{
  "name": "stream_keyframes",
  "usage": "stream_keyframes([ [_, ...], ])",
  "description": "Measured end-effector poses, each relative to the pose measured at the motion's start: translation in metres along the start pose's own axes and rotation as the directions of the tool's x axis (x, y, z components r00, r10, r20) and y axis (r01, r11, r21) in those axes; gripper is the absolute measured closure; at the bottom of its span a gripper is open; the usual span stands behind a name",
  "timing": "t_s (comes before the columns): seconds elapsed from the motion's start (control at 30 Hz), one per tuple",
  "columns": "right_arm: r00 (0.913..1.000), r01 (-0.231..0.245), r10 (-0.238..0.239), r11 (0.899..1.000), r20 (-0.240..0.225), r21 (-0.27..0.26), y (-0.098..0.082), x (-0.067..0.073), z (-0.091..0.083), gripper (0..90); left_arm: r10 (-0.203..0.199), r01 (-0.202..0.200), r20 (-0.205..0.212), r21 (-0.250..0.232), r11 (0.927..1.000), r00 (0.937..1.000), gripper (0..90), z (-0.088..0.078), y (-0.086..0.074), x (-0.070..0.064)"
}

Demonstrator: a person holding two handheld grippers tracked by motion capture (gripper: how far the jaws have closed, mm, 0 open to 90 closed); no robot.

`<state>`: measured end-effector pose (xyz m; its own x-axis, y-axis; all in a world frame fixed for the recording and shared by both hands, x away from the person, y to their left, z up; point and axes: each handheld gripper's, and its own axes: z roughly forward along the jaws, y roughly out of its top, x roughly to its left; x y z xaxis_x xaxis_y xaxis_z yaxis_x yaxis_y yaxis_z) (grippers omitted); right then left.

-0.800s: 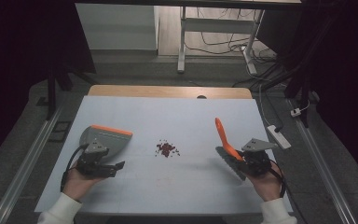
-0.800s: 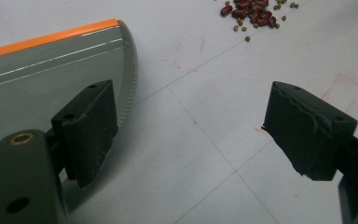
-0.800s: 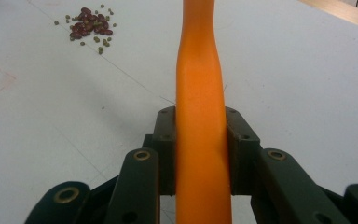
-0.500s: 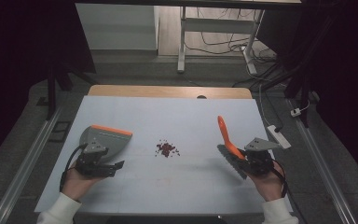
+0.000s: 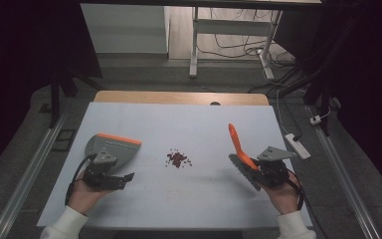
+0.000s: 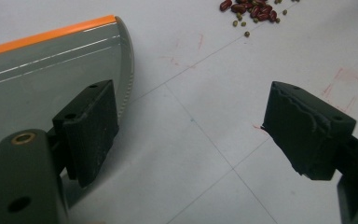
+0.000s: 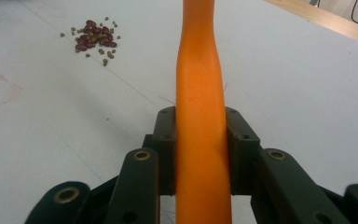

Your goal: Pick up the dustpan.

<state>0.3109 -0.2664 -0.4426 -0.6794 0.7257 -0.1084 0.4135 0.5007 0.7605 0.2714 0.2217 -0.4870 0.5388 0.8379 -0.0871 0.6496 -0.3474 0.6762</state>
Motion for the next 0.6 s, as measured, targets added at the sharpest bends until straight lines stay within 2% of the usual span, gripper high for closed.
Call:
stream_keyframes([
  [0.1,1.0,0.003,-0.003,1.0,-0.003,-0.006,-0.001,0.0,-0.002,69.9,-0.021,0.022,-0.034,0.011,0.9997,0.9992,18.7,-0.004,0.006,0.002],
  [0.17,1.0,-0.003,0.003,1.0,-0.006,-0.014,-0.001,0.0,-0.004,69.9,-0.028,0.029,-0.037,0.007,0.9996,0.9989,18.7,-0.006,0.008,0.003],
  [0.3,1.0,-0.003,0.002,1.0,-0.007,-0.02,-0.001,0.0,-0.007,69.9,-0.014,0.014,-0.081,0.006,0.9999,0.9966,18.7,-0.015,0.021,0.004],
  [0.4,1.0,-0.001,0.001,1.0,-0.005,-0.024,-0.002,0.0,-0.009,69.9,0.005,-0.003,-0.092,0.02,0.9998,0.9957,18.6,-0.021,0.027,0.005],
  [0.6,1.0,0.001,-0.001,1.0,0.01,-0.012,-0.003,0.002,-0.008,69.9,-0.001,0.004,-0.122,0.024,0.9997,0.9925,18.7,-0.034,0.028,0.014],
])
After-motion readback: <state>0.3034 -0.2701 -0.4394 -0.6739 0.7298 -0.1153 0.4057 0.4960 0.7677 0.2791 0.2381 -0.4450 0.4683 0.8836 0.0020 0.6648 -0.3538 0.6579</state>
